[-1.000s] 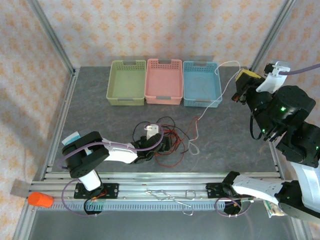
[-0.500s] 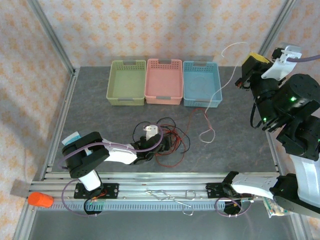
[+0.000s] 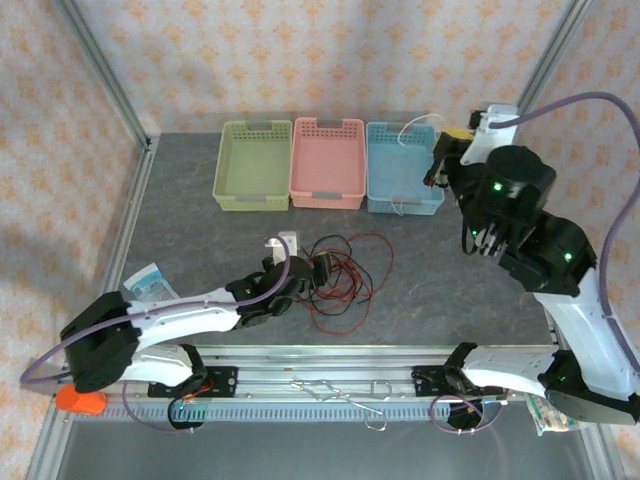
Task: Untangle the cables
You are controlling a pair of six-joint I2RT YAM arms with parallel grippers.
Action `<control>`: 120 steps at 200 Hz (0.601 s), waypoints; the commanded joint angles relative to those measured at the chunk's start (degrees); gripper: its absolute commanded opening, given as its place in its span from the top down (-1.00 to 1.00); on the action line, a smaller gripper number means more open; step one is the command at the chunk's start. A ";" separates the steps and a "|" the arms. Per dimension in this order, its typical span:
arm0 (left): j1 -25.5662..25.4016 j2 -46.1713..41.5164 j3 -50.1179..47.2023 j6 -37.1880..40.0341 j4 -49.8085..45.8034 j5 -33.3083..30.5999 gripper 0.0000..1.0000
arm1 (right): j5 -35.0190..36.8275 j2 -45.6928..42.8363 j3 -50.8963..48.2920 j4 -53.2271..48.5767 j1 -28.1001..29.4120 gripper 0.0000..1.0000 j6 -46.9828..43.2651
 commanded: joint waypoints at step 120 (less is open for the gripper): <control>12.89 -2.30 18.84 13.70 -2.16 11.37 -0.99 | -6.40 12.40 -0.01 11.48 -6.74 1.00 0.79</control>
